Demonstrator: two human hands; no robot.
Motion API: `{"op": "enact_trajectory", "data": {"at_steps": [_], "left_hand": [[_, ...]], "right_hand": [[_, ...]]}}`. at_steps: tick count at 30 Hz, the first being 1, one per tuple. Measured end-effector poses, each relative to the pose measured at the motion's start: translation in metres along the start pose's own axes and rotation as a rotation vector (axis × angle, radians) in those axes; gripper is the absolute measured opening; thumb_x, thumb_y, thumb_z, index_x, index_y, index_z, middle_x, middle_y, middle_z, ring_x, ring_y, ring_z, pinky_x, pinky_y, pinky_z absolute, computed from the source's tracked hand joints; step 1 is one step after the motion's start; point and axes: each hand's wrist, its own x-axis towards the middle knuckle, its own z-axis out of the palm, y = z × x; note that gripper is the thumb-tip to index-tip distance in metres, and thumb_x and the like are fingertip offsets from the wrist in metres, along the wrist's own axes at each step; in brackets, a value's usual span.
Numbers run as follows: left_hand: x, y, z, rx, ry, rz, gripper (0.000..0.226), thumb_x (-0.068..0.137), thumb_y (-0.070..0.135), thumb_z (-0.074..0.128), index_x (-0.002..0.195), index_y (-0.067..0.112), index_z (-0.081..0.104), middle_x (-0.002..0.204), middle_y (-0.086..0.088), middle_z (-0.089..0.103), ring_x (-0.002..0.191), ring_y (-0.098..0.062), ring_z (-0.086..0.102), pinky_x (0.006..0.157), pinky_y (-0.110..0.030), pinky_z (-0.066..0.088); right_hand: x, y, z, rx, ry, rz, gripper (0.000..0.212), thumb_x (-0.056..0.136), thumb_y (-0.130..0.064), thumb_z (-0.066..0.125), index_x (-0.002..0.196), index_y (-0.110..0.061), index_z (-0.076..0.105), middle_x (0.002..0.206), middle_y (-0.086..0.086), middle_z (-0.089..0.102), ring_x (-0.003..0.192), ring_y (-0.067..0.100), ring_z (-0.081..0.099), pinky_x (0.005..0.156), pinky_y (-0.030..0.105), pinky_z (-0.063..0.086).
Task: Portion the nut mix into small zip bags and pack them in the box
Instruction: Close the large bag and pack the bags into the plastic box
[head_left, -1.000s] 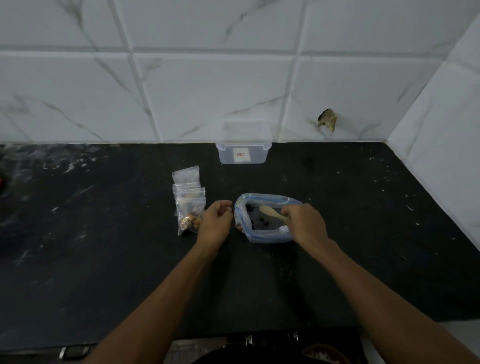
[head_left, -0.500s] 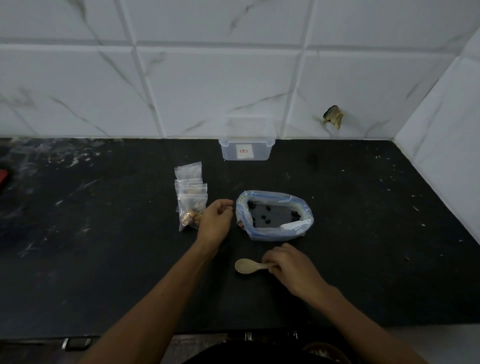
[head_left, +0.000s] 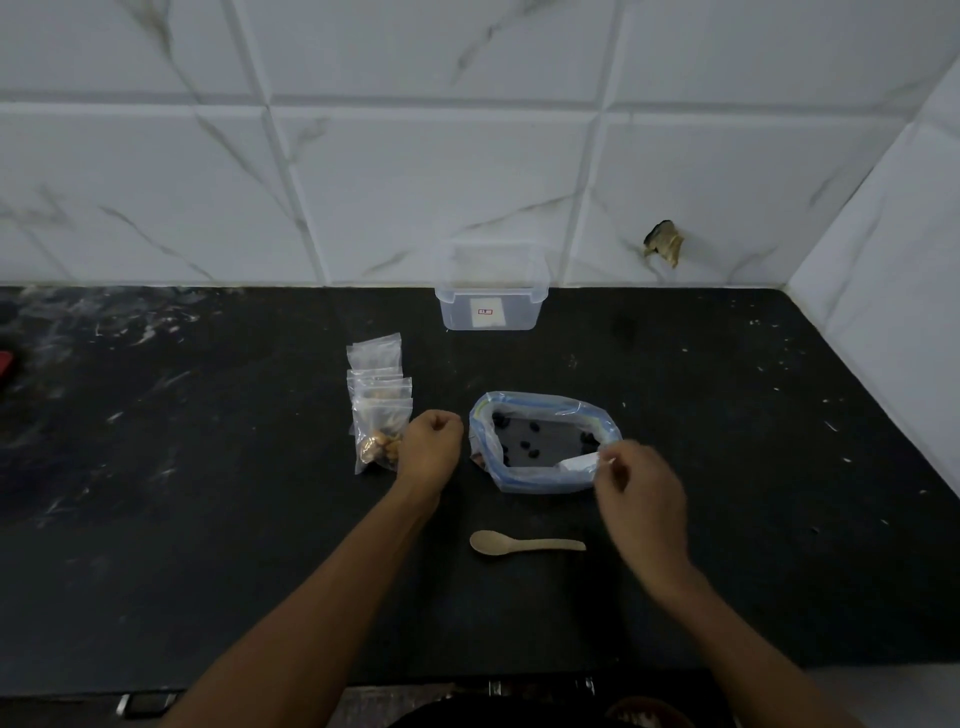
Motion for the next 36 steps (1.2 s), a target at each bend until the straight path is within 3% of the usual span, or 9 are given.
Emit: {"op": "enact_trajectory", "data": {"at_steps": [3, 8, 13, 16, 23, 29, 31, 33, 36], "left_hand": [[0.006, 0.006, 0.008, -0.071, -0.058, -0.138, 0.015, 0.096, 0.013, 0.049, 0.090, 0.013, 0.063, 0.090, -0.008, 0.061, 0.082, -0.018, 0.060, 0.073, -0.034, 0.054], [0.004, 0.022, 0.016, -0.126, -0.134, -0.326, 0.009, 0.097, 0.015, 0.052, 0.101, 0.013, 0.060, 0.106, -0.013, 0.065, 0.096, -0.024, 0.064, 0.066, -0.033, 0.052], [0.010, 0.022, 0.014, -0.052, -0.126, -0.321, 0.007, 0.094, 0.010, 0.056, 0.100, 0.010, 0.060, 0.105, -0.015, 0.064, 0.093, -0.026, 0.063, 0.077, -0.039, 0.056], [0.011, 0.022, 0.013, -0.037, -0.139, -0.306, 0.010, 0.096, 0.011, 0.056, 0.087, 0.015, 0.054, 0.098, -0.013, 0.059, 0.087, -0.025, 0.060, 0.080, -0.042, 0.053], [0.008, 0.031, 0.013, -0.033, -0.203, -0.273, 0.009, 0.094, 0.015, 0.060, 0.102, 0.013, 0.056, 0.115, -0.017, 0.061, 0.102, -0.028, 0.063, 0.081, -0.043, 0.056], [0.011, 0.034, 0.010, 0.115, -0.117, -0.039, 0.009, 0.091, 0.012, 0.064, 0.093, 0.014, 0.055, 0.104, -0.010, 0.064, 0.089, -0.020, 0.067, 0.064, -0.028, 0.055], [0.008, 0.031, 0.014, 0.249, -0.077, 0.078, 0.010, 0.091, 0.015, 0.064, 0.092, 0.015, 0.055, 0.102, -0.008, 0.064, 0.084, -0.014, 0.064, 0.061, -0.023, 0.050], [0.008, 0.030, 0.014, 0.179, -0.122, 0.034, 0.012, 0.092, 0.022, 0.064, 0.097, 0.015, 0.055, 0.108, -0.010, 0.063, 0.090, -0.019, 0.065, 0.071, -0.031, 0.056], [0.011, 0.035, 0.002, -0.304, -0.326, -0.298, 0.039, 0.095, 0.047, 0.055, 0.114, 0.013, 0.057, 0.118, -0.016, 0.062, 0.100, -0.030, 0.065, 0.072, -0.042, 0.059]], "right_hand": [[0.033, 0.004, -0.012, 0.118, 0.054, 0.307, 0.012, 0.096, -0.021, 0.053, 0.106, -0.018, 0.059, 0.103, 0.002, 0.056, 0.081, 0.008, 0.051, 0.069, 0.023, 0.040], [0.060, 0.006, -0.009, 0.656, -0.241, 0.834, 0.026, 0.102, -0.029, 0.043, 0.095, -0.012, 0.060, 0.093, 0.008, 0.066, 0.087, 0.020, 0.062, 0.078, 0.034, 0.051], [0.065, 0.007, -0.008, 0.689, -0.320, 0.914, 0.008, 0.093, -0.018, 0.061, 0.099, -0.014, 0.064, 0.104, 0.009, 0.067, 0.099, 0.020, 0.062, 0.088, 0.038, 0.051], [0.064, 0.006, -0.009, 0.746, -0.393, 0.921, 0.018, 0.091, -0.015, 0.064, 0.108, -0.012, 0.060, 0.111, 0.012, 0.065, 0.102, 0.025, 0.063, 0.082, 0.042, 0.053], [0.072, -0.001, -0.017, 0.886, -0.482, 0.914, 0.029, 0.086, -0.006, 0.067, 0.114, -0.007, 0.059, 0.110, 0.014, 0.066, 0.101, 0.028, 0.064, 0.084, 0.042, 0.053], [0.073, 0.004, -0.010, 0.363, -0.065, 0.555, 0.019, 0.085, 0.001, 0.060, 0.097, -0.013, 0.054, 0.100, 0.012, 0.060, 0.078, 0.018, 0.059, 0.064, 0.036, 0.054], [0.072, 0.003, -0.005, 0.290, -0.071, 0.449, 0.020, 0.086, -0.003, 0.060, 0.099, -0.016, 0.053, 0.102, 0.010, 0.059, 0.077, 0.015, 0.057, 0.057, 0.028, 0.047], [0.076, 0.000, -0.009, 0.588, -0.207, 0.635, 0.022, 0.088, -0.011, 0.064, 0.108, -0.016, 0.056, 0.108, 0.010, 0.060, 0.088, 0.019, 0.062, 0.063, 0.030, 0.051], [0.082, 0.005, -0.025, 1.109, -0.366, 1.008, 0.031, 0.091, -0.031, 0.063, 0.112, -0.008, 0.060, 0.111, 0.016, 0.064, 0.107, 0.028, 0.061, 0.084, 0.039, 0.053]]}}
